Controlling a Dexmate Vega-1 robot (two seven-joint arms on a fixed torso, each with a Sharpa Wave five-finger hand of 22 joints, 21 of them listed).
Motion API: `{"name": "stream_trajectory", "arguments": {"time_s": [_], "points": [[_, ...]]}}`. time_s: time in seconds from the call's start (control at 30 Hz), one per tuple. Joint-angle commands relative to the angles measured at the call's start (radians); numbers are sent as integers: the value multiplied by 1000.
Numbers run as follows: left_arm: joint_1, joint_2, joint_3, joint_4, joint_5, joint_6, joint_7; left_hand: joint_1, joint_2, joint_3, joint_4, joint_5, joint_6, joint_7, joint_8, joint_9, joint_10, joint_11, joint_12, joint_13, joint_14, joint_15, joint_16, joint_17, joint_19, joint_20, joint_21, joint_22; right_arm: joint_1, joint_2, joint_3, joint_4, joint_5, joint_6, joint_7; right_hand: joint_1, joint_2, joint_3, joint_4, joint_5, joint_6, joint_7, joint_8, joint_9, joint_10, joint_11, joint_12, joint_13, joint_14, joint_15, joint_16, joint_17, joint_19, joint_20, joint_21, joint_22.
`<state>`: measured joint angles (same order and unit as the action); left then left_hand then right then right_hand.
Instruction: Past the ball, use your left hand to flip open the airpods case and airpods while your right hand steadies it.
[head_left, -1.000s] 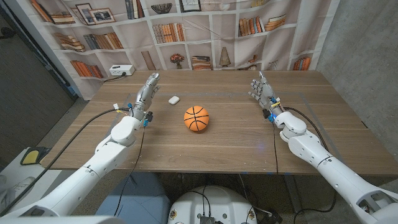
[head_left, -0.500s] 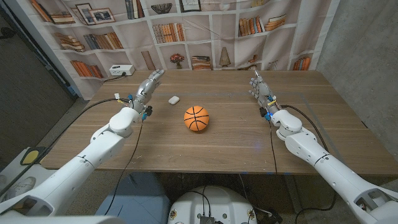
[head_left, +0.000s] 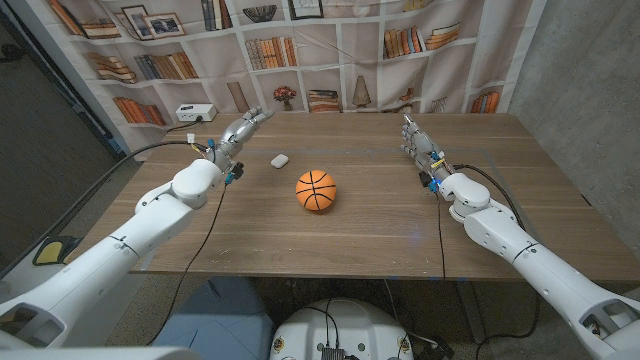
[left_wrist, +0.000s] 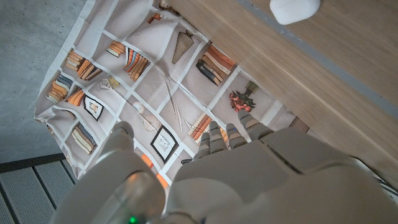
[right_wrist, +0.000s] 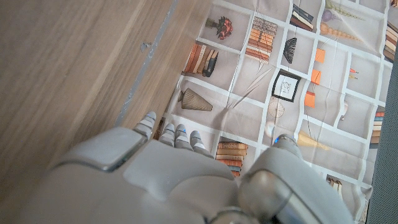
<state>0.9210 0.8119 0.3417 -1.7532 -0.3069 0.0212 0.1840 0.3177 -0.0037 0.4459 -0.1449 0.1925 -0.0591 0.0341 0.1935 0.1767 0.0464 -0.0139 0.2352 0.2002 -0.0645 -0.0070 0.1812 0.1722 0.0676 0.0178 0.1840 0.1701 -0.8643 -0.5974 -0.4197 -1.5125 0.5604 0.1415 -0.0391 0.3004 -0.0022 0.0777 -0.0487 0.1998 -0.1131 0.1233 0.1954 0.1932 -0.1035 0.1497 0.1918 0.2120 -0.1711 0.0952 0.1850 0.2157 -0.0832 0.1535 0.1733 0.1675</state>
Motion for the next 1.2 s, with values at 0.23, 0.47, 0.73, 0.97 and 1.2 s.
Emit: {"name": "stream_trajectory", "arguments": {"time_s": [0.23,0.47,0.73,0.97,1.2], "points": [[-30,82,40,-124,207,139,59,46,23,19,-15,-9,58,-15,16,1,58,-5,13,0,35,-16,11,2,31,-7,11,1,1,2,3,-2,-10,13,-5,21,7,7,-11,-4,5,-3,3,2,-1,2,7,1,-94,6,7,0,-6,2,9,4],[-46,106,53,-150,256,193,34,56,27,22,-18,-11,62,-17,13,1,58,-6,11,0,35,-19,8,1,32,-21,10,0,-5,-8,-3,-13,-53,39,-17,46,15,18,-27,-6,27,-12,13,2,23,-9,19,0,-60,-2,22,-2,22,8,20,3],[-72,129,67,-166,308,219,2,63,28,23,-18,-12,62,-19,10,1,60,-7,10,0,35,-24,6,1,33,-28,9,0,-13,-7,-10,-19,-59,43,-12,59,16,23,-37,-9,7,-10,5,2,0,-4,11,-1,-85,5,13,-3,-1,11,11,3],[-87,126,107,-177,439,238,46,70,29,24,-18,-14,64,-24,8,1,60,-12,9,0,36,-25,5,1,31,-26,7,0,-22,8,-4,-25,-61,57,-34,61,15,23,-40,-10,6,-11,5,2,-2,-5,12,-1,-84,3,14,-4,0,9,12,3],[-107,108,126,-145,477,223,29,73,30,23,-18,-15,62,-25,6,2,60,-12,8,0,36,-27,4,1,30,-26,6,0,-28,1,1,-43,-68,47,-49,63,15,23,-42,-10,9,-11,6,2,3,-3,14,-1,-81,3,16,-4,2,8,13,3]]}}
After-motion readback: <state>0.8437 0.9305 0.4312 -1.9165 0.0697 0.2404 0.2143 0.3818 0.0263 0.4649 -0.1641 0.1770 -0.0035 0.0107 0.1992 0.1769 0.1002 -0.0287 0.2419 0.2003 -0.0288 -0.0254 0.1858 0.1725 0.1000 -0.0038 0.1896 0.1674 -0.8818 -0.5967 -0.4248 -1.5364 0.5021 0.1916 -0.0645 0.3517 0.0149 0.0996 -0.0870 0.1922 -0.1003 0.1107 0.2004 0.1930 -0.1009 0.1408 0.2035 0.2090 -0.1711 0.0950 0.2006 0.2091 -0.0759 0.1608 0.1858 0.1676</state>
